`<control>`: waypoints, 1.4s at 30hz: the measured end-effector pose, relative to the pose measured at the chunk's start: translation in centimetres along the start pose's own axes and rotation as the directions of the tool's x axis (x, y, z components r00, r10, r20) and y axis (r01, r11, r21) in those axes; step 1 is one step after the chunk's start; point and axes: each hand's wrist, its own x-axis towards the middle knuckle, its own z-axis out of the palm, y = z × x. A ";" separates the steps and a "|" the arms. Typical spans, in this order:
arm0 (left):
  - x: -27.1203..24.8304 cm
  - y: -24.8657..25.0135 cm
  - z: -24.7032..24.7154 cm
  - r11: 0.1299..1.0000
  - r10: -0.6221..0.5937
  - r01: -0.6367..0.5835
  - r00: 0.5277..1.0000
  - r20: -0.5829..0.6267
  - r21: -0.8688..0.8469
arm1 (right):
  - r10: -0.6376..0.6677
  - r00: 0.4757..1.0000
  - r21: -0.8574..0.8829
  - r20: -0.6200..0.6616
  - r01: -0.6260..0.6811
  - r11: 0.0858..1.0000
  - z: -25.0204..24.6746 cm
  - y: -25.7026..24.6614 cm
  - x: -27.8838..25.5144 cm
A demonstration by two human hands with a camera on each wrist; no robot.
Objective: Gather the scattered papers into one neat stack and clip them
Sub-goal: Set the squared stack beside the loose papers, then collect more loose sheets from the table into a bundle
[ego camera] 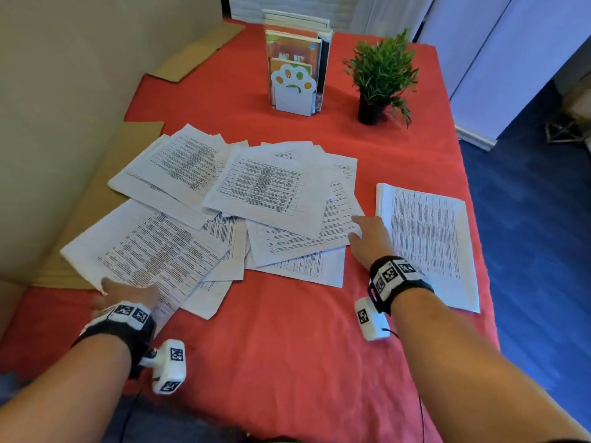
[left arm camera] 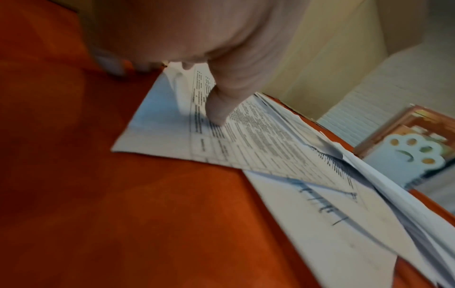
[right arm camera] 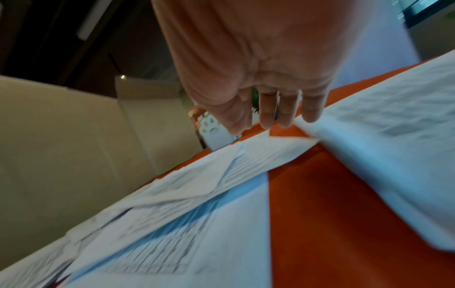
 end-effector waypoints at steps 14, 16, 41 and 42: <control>0.7 -0.6 -0.9 0.848 0.511 -0.529 0.829 0.226 0.022 | 0.008 0.921 -0.485 0.388 0.197 0.852 8.5 -5.8 -2.3; 0.0 -0.9 -0.6 0.815 0.555 -0.579 0.784 0.278 0.005 | -0.009 0.907 -0.471 0.422 0.227 0.852 8.9 -6.0 -4.7; -2.1 3.0 0.9 0.702 0.575 -0.549 0.813 -0.093 -0.455 | -0.057 0.944 -0.419 0.324 0.198 0.886 8.0 -8.7 -6.4; -2.5 2.6 0.7 0.664 0.573 -0.516 0.816 -0.076 -0.541 | -0.055 0.957 -0.365 0.286 0.162 0.917 7.9 -8.5 -6.0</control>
